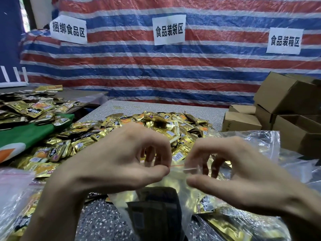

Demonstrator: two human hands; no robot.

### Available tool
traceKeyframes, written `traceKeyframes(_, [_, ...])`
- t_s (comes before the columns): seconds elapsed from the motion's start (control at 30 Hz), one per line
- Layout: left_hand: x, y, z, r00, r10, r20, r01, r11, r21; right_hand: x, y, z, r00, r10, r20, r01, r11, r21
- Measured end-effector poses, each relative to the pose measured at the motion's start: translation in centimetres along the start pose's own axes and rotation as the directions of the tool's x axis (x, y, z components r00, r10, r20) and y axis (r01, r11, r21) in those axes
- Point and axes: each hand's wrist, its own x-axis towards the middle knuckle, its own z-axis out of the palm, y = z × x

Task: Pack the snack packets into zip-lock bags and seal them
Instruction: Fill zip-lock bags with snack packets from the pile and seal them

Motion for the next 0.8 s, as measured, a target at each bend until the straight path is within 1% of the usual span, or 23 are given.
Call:
traceKeyframes(0.07, [0.1,0.1,0.2,1.0,0.01,-0.014,-0.01,1.0,0.013,0.3,-0.2,0.4,0.999,-0.025,0.026,0.025,1.0,-0.003])
traceKeyframes(0.13, [0.3,0.3,0.5,0.999,0.02,-0.034,-0.019,0.999,0.028,0.6,-0.3,0.8,0.998,-0.069,-0.005,0.069,0.997,0.019])
traceKeyframes(0.2, [0.3,0.2,0.4,0.999,0.009,-0.032,-0.009,1.0,0.003,0.7,-0.4,0.9,0.995,-0.087,-0.048,0.088,0.996,0.021])
traceKeyframes(0.33, [-0.5,-0.9,-0.8,0.992,-0.091,0.086,0.097,0.993,-0.063,0.5,-0.3,0.9,0.993,-0.046,-0.104,0.051,0.998,0.043])
traceKeyframes(0.4, [-0.9,-1.3,-1.2,0.986,-0.136,0.093,0.144,0.986,-0.086,0.6,-0.3,1.0,0.992,-0.036,-0.124,0.038,0.999,0.01])
traceKeyframes(0.5, [-0.8,-1.2,-0.9,0.992,-0.119,0.035,0.12,0.992,-0.039,0.3,-0.5,1.0,0.995,-0.019,-0.101,0.012,0.998,-0.065])
traceKeyframes(0.57, [-0.6,-0.8,-0.7,0.995,-0.102,0.025,0.102,0.994,-0.025,0.1,-0.8,0.9,0.997,-0.012,-0.071,0.005,0.994,-0.109])
traceKeyframes(0.7, [-0.3,-0.4,-0.1,0.998,-0.049,0.026,0.049,0.999,-0.007,0.3,-1.2,1.0,0.997,-0.042,-0.068,0.036,0.996,-0.083])
traceKeyframes(0.8, [-0.4,-0.6,-0.3,0.996,-0.085,0.013,0.086,0.996,-0.021,0.4,-1.0,1.0,0.996,-0.039,-0.082,0.031,0.994,-0.103])
